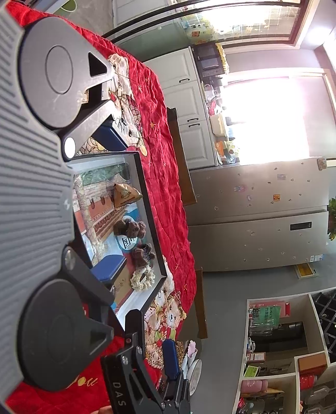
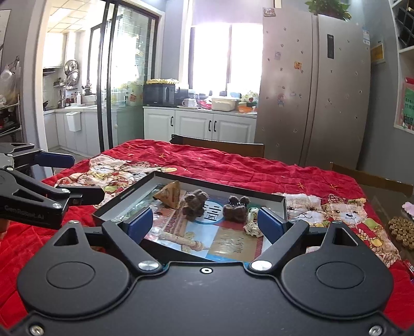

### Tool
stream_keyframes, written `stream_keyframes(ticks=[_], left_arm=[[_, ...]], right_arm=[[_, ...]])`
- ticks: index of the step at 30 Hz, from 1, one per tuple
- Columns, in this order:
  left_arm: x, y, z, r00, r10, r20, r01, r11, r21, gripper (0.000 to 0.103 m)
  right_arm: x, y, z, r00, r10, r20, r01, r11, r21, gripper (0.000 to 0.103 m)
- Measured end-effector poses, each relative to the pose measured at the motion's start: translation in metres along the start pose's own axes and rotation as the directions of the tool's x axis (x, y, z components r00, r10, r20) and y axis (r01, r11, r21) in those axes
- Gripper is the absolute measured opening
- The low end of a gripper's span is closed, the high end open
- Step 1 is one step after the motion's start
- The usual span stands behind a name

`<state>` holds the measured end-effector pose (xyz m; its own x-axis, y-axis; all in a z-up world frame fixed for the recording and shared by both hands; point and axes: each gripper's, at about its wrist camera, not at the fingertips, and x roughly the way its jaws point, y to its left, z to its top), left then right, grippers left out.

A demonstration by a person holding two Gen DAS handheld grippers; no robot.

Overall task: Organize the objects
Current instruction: 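Move both open tools out of the box toward the crochet rings on the bedspread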

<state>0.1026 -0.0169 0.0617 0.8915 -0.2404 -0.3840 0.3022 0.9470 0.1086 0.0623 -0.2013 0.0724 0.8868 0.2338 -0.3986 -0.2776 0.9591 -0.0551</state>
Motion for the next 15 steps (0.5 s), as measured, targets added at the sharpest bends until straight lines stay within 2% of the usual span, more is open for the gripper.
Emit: stream_keyframes(ticks=[8,15], left_arm=[[-0.020,0.005,-0.004,1.000,-0.023,0.005,0.023,1.000,-0.021,0.093],[-0.035,0.000,-0.007,1.000,-0.026,0.016,0.026,1.000,0.009,0.093]], right_arm=[[-0.018,0.006,-0.003,1.000,-0.001,0.003,0.001,1.000,-0.023,0.088],[-0.031,0.006,-0.011,1.000,-0.005,-0.008,0.005,1.000,-0.030,0.089]])
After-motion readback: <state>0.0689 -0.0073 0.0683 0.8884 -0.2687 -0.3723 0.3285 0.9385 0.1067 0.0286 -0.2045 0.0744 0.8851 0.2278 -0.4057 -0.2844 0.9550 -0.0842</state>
